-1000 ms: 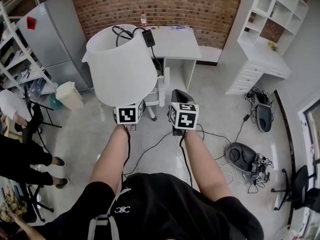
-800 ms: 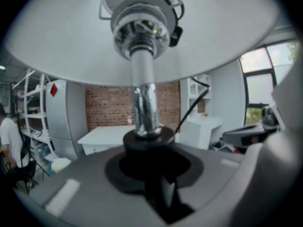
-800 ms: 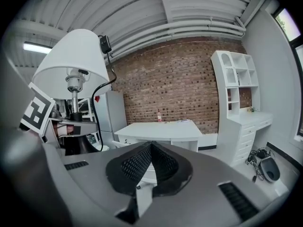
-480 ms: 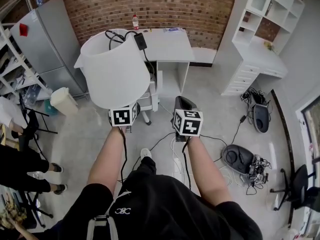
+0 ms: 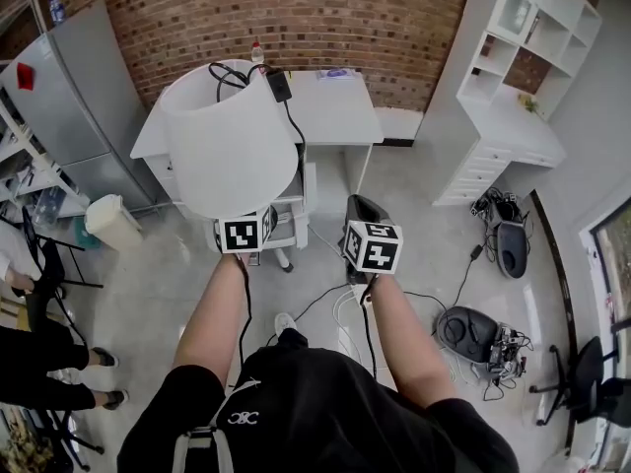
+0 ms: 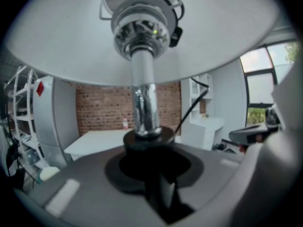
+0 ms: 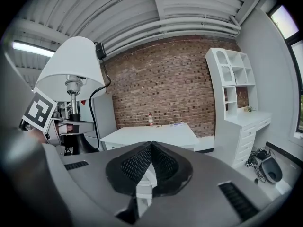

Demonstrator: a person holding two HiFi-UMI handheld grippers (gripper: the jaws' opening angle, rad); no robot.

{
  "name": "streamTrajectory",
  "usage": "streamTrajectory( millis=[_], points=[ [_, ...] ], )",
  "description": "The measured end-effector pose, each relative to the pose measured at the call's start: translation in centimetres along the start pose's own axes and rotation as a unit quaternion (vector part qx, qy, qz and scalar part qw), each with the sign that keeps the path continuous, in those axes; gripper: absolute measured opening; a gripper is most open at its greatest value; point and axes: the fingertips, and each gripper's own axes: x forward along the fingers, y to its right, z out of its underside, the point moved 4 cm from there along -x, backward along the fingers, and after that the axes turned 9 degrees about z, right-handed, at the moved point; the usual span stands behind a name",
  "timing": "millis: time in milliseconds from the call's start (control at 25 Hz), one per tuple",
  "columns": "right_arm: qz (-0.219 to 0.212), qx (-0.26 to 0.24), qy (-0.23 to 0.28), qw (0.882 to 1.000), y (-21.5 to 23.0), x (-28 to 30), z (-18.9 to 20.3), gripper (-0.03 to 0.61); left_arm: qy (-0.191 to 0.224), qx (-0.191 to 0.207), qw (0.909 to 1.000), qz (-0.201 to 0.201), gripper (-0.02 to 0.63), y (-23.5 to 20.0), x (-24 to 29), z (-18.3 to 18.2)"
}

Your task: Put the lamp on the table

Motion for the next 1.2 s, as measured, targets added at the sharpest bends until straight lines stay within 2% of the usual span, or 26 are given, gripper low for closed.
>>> streamTrajectory(
  millis=[360,640,960,1200],
  points=[
    [-0.012,-0.01,0.001,1.0,-3.7,11.1,-4.1,-0.002,0.009,0.007,0.9999,0.001,0.091,-8.4,8.1,-4.0],
    [-0.013,-0.014,-0.006,1.0,-5.6,17.0,-5.3,-0.002,0.006,0.007,1.0,0.003,0.091,-13.2,12.0,-4.9],
    [-0.021,-0.015,-0.019,0.999,-5.3,21.7,-5.4,-0.002,-0.006,-0.003,1.0,0.004,0.091,-15.3,16.4,-4.8],
    [-0.044,-0.022,-0.025,0.998,-4.2,27.9,-6.4,-0.002,-0.016,0.006,0.9998,-0.009,0.091,-16.5,21.8,-5.5]
  ],
)
